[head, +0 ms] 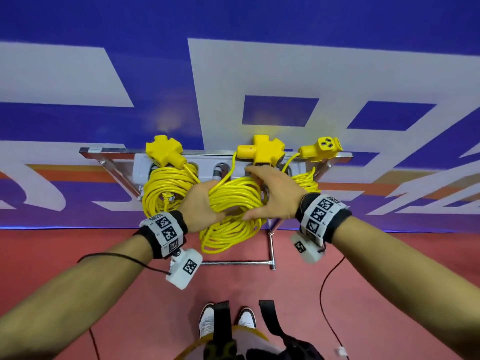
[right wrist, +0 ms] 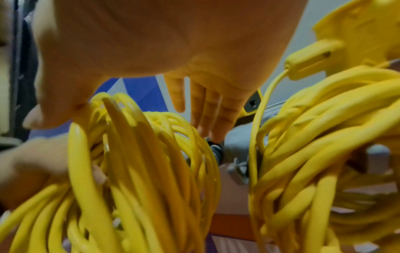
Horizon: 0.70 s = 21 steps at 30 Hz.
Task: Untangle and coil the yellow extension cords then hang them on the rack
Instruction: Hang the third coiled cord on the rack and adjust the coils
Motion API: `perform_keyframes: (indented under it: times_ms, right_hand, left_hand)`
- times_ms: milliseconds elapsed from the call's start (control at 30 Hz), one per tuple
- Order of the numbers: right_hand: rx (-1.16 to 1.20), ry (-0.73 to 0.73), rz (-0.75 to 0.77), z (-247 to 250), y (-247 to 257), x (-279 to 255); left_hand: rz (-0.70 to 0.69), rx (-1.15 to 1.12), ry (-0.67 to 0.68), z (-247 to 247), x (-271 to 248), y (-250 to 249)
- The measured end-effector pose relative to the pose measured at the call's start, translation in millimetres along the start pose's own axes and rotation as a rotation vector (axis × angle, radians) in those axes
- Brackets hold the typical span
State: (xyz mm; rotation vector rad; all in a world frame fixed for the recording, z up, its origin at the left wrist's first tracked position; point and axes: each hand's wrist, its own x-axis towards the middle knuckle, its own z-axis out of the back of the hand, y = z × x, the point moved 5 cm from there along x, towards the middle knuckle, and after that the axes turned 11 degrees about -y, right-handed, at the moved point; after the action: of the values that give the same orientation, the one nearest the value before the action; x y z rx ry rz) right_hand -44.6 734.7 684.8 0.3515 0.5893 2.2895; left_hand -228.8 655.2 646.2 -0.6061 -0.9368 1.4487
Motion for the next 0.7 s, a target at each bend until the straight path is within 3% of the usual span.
perform_keyframes:
  times_ms: [167, 400, 567, 700]
  right_hand:
    - [0.097, 0.091, -0.139, -9.7, -5.4, 5.9]
    - [0.072, -0.115, -0.192, 1.2, -3.1, 15.1]
    - [-0.042, -0.069, -0.173, -5.0, -0.2, 19.8]
    - [-0.212, -0.048, -0.163, -15.0, -4.7, 17.1]
  left_hand:
    - [0.067, -0.117, -0.187, 6.0, 4.5, -2.8]
    - [0.130, -0.093, -0.204, 2.3, 13.9, -6.9]
    - [0.075, 0.427, -0.152, 5.7, 8.1, 4.5]
    - [0.092, 0.611, -0.093, -2.8, 4.9, 4.7]
